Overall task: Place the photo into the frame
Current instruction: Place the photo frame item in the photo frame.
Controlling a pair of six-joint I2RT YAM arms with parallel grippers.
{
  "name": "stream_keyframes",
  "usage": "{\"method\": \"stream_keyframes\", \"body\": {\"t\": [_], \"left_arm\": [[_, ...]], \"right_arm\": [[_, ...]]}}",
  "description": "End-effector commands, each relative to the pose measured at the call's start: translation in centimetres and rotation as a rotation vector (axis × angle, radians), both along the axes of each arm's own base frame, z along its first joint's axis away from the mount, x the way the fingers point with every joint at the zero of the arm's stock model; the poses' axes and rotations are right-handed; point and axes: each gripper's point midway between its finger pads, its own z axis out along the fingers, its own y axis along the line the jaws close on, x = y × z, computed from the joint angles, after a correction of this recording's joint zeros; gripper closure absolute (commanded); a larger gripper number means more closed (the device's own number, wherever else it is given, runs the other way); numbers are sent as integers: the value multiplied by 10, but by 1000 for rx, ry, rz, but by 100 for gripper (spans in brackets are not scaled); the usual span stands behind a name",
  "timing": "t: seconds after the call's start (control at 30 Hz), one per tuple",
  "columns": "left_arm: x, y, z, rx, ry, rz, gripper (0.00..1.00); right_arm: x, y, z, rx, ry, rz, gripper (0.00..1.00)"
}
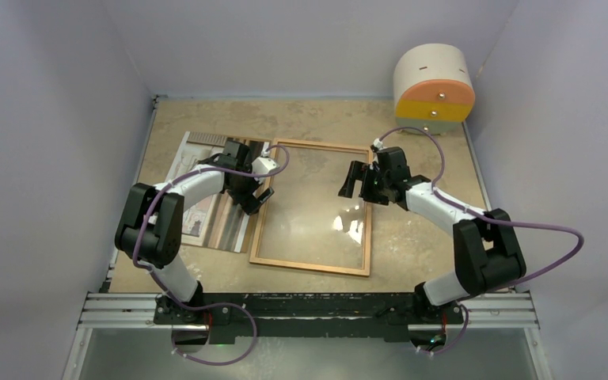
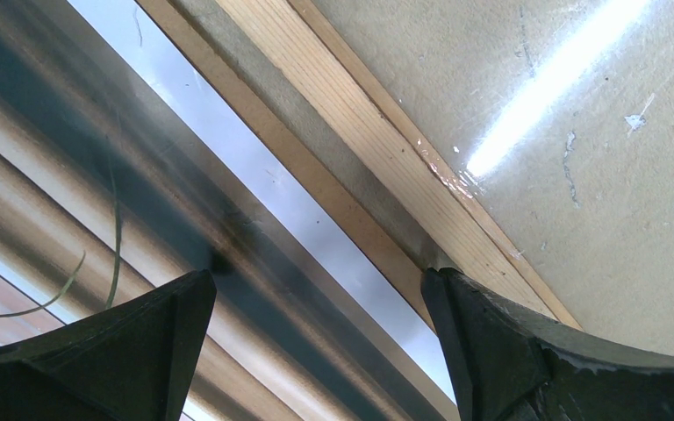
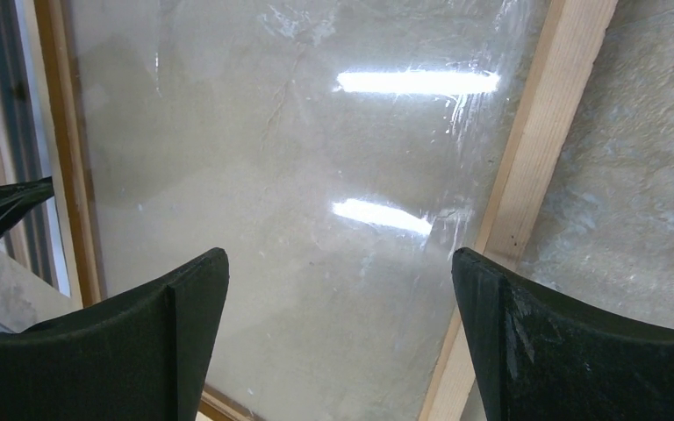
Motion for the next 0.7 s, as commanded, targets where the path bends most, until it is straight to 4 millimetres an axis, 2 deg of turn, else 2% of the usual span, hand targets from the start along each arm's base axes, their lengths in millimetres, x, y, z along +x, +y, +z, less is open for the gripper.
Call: {"method": "stream_keyframes", "body": {"t": [0.0, 0.3, 0.67], "left_arm": [[-1, -6, 8, -21, -29, -33, 0], [6, -7, 15, -24, -52, -25, 0], [25, -18, 29, -43, -80, -19, 0]], "right_arm": [[8, -5, 8, -54, -28, 0, 1], [4, -17, 19, -99, -35, -37, 1], [-3, -33, 34, -101, -77, -108, 1]]}}
